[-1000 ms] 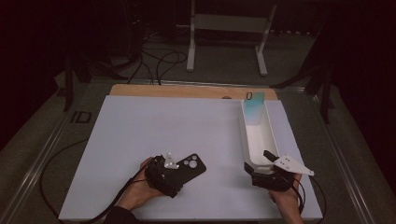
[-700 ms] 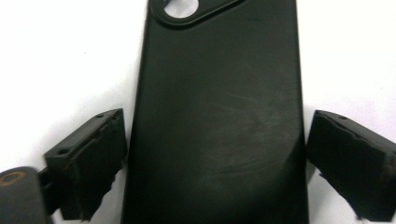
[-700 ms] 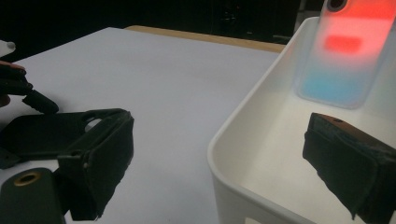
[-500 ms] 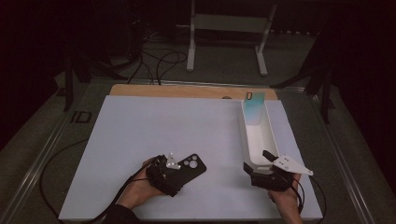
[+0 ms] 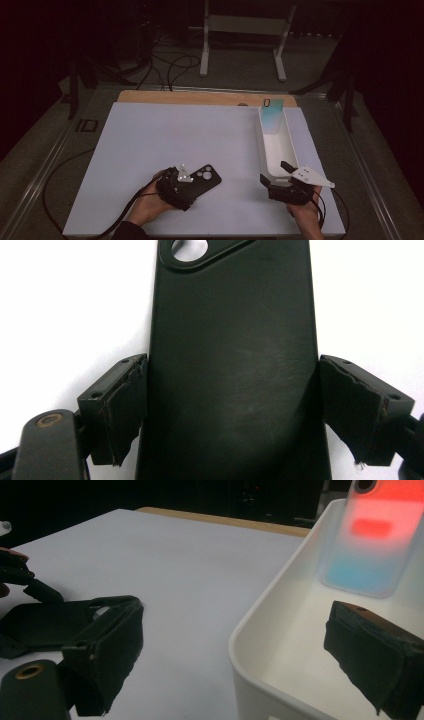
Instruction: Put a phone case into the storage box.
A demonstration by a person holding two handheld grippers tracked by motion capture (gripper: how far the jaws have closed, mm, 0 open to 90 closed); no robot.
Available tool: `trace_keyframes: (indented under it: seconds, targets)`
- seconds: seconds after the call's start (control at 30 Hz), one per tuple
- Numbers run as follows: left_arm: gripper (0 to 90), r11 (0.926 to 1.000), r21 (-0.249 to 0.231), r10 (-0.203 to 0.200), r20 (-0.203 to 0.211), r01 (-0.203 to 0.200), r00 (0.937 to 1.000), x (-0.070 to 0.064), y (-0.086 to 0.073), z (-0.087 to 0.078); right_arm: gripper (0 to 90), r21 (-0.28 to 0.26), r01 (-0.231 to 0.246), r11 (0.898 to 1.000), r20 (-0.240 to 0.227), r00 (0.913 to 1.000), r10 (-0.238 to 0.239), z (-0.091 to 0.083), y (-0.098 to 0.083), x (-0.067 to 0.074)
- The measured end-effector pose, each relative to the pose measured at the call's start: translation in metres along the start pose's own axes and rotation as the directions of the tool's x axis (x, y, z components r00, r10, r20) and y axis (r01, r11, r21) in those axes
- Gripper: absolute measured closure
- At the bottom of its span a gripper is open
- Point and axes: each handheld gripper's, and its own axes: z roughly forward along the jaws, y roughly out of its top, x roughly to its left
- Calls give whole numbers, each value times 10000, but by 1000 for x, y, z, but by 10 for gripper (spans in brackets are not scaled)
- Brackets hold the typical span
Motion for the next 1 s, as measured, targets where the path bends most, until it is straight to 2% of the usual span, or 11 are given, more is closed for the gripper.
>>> trace_keyframes:
  seconds: [0.17, 0.23, 0.27, 0.33, 0.63, 0.77, 0.93, 1.0]
  targets:
    - [166, 9997, -173, -152, -66, 151, 9999, 1, 0, -1, 89, -44, -106, 9999, 64, 9999, 106, -2, 2, -2]
    - [164, 9995, -252, -202, -127, 199, 9997, 2, 1, -3, 100, 108, -149, 9998, 117, 9998, 148, -2, 3, -3]
    - [163, 9986, -380, -376, -196, 368, 9991, 3, 0, -4, 100, 248, -251, 9994, 102, 9996, 248, -1, 4, -3]
    - [163, 9978, -485, -469, -249, 457, 9986, 5, 0, -6, 100, 260, -285, 9993, 63, 9996, 283, -1, 5, -2]
    - [162, 9944, -865, -636, -251, 612, 9977, 7, 0, -15, 100, 452, -189, 9988, -72, 9998, 192, 1, 12, 1]
    - [162, 9894, -1229, -812, -313, 768, 9962, 10, 0, -24, 100, 459, -114, 9989, -283, 9995, 127, 2, 21, 4]
    - [162, 9847, -1580, -821, -465, 738, 9955, 9, 4, -33, 92, 501, -362, 9981, -691, 9968, 396, 8, 29, 7]
    - [162, 9809, -1825, -765, -395, 680, 9963, 8, 6, -38, 88, 557, -376, 9977, -1036, 9937, 432, 12, 35, 9]
